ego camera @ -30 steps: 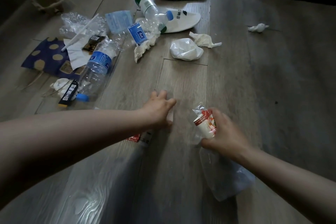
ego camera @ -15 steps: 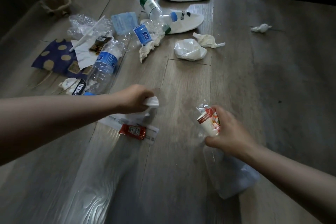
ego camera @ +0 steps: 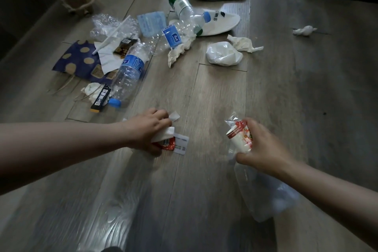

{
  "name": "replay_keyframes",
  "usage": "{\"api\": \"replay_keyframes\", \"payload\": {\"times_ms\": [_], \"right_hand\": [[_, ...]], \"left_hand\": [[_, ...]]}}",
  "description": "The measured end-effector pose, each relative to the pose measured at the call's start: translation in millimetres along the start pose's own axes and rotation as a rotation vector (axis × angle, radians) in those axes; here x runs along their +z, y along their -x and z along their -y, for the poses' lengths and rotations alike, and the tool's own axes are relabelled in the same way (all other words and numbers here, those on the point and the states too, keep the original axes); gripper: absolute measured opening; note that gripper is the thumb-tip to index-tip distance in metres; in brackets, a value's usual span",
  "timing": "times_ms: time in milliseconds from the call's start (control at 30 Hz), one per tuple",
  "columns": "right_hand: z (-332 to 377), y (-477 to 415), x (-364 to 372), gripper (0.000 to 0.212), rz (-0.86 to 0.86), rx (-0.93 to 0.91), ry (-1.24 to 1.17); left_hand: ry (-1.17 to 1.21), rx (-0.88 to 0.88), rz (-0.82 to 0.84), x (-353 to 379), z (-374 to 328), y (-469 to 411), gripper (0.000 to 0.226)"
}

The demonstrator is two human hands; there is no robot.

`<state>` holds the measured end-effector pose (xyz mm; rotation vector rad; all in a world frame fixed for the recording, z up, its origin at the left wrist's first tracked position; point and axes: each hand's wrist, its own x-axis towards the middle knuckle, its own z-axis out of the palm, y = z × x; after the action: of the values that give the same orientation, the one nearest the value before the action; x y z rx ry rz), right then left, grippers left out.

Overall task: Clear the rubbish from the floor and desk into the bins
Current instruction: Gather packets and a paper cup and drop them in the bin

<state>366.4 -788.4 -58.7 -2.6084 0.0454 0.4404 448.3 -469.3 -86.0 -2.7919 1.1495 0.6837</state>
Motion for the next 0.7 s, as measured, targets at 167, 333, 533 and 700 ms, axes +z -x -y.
{"api": "replay_keyframes", "payload": {"times_ms": [167, 333, 533, 700], "right_hand": [[-1, 1, 0, 0.084, -0.001, 0.007, 0.014], [1, 1, 0, 0.084, 0.008, 0.006, 0.02], [4, 1, -1, 0.081, 0.003, 0.009, 0.004], [6, -4, -7, 0.079, -0.034, 0.022, -0.052]], "left_hand": [[0.181, -0.075, -0.008, -10, -5, -8, 0.062], [0.354, -0.194, -0.046, -13, -7, -14, 0.035], [0.743, -0.447, -0.014, -20, -5, -17, 0.044], [1.045, -0.504, 0.002, -34, -12, -4, 0.041]]}}
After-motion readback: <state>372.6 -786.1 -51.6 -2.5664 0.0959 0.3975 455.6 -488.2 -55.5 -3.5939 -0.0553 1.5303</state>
